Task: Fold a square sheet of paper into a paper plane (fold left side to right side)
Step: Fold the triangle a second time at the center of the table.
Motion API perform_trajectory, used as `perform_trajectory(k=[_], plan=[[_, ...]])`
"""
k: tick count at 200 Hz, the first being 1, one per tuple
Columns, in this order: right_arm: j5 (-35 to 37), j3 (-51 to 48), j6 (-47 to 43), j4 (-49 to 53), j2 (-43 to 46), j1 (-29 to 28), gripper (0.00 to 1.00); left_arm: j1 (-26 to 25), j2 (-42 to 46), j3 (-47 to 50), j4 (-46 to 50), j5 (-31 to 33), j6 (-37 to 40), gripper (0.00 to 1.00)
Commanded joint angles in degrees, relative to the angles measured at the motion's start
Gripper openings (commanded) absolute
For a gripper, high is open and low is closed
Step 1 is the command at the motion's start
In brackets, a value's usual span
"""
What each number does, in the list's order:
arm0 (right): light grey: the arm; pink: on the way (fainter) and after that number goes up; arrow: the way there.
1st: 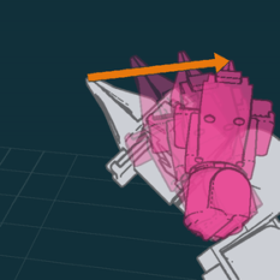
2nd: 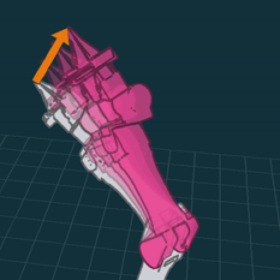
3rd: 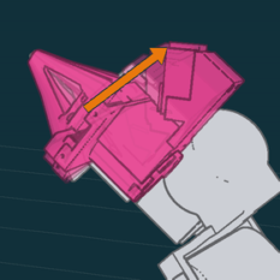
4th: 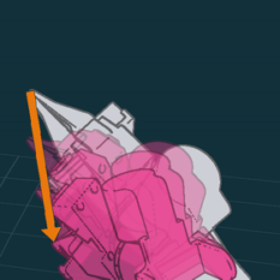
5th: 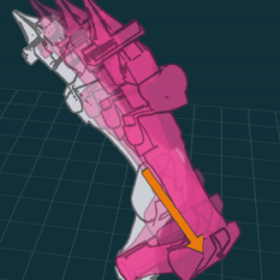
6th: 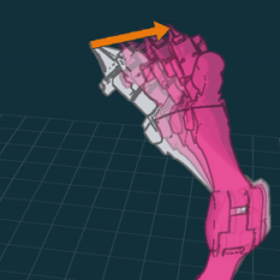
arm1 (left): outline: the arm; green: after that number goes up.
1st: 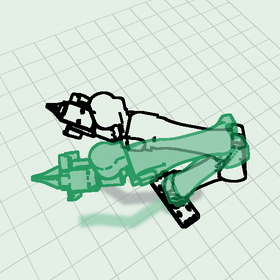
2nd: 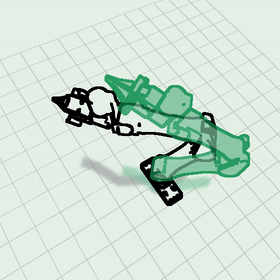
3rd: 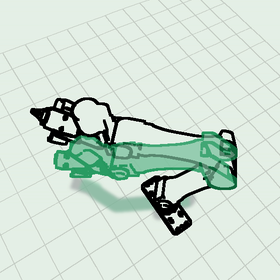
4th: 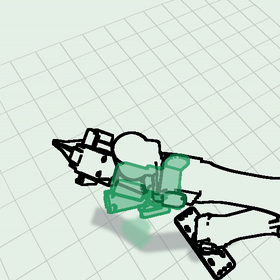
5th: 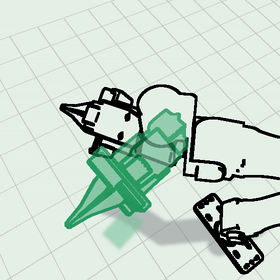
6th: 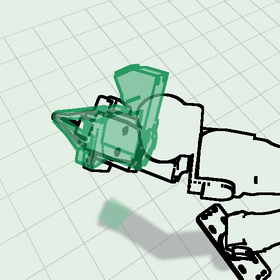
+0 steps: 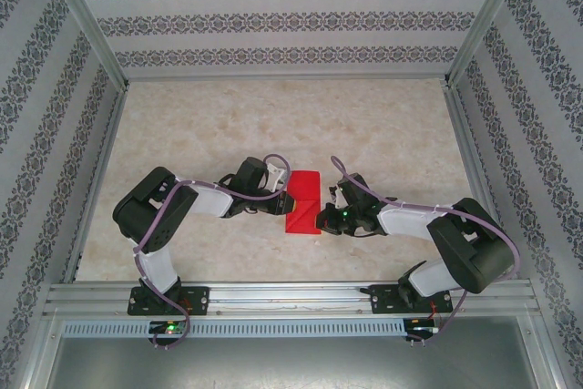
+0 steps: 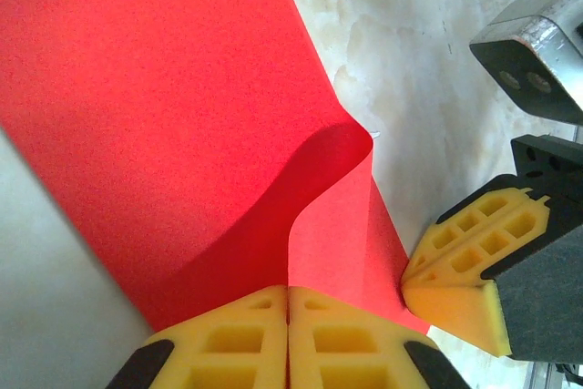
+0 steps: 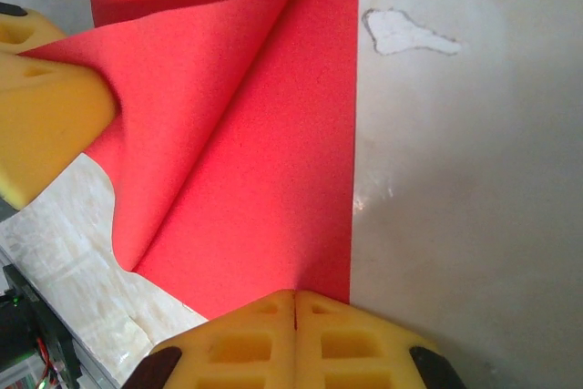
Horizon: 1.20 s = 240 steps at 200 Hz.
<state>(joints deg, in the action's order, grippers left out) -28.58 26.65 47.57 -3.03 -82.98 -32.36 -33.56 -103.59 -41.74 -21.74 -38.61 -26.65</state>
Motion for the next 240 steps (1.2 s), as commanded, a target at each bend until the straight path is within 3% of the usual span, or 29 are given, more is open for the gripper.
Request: perform_trajectory(k=[1,99,166,240], plan=[[0.54,0.34,-1.22,2.85,-1.38,0.28,0.0,1.04,-1.48,0.47,-2.48,-0.24,-0.08,0.06],[-0.2,1.42,-1.08,2.61,-0.97,0.37,0.0,1.0,-2.05,0.82,0.66,2.19,2.24,0.06],[-0.88,2.07,1.25,-2.03,5.09,0.72,0.0,0.95,-1.63,1.73,0.83,2.75,2.8,0.06],[0.53,5.54,3.77,-11.63,-1.38,-0.82,0.0,0.95,-0.68,3.58,-2.1,2.75,2.57,0.06]])
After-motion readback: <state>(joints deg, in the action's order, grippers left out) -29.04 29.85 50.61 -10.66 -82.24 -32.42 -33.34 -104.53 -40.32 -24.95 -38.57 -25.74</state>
